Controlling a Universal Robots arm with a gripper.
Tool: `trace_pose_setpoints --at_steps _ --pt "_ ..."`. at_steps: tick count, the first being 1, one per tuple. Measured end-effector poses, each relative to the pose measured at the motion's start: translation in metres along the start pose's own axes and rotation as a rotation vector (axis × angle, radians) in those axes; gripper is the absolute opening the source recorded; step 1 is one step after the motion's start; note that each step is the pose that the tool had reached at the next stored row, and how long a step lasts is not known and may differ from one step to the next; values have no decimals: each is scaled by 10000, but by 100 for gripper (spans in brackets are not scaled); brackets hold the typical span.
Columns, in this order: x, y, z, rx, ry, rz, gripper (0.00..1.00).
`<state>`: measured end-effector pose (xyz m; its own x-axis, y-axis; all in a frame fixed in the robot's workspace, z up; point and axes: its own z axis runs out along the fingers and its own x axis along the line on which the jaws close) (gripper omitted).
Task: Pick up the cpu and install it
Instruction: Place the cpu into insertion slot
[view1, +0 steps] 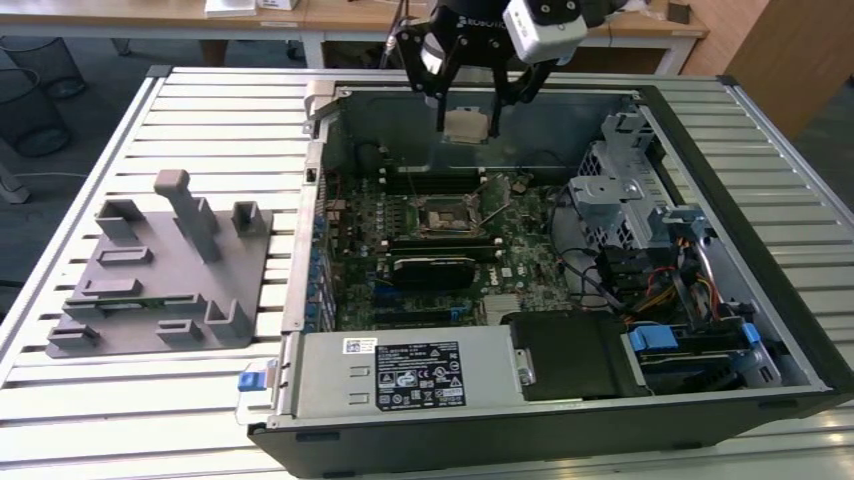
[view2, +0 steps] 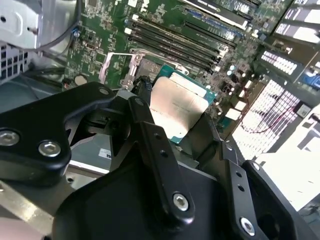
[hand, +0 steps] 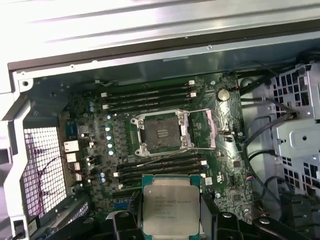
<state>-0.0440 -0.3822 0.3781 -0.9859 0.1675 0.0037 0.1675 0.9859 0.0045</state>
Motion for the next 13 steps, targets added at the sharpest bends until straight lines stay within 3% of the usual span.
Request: trace_pose_setpoints --at_steps 13 --pt "0 0 13 19 -14 1841 54"
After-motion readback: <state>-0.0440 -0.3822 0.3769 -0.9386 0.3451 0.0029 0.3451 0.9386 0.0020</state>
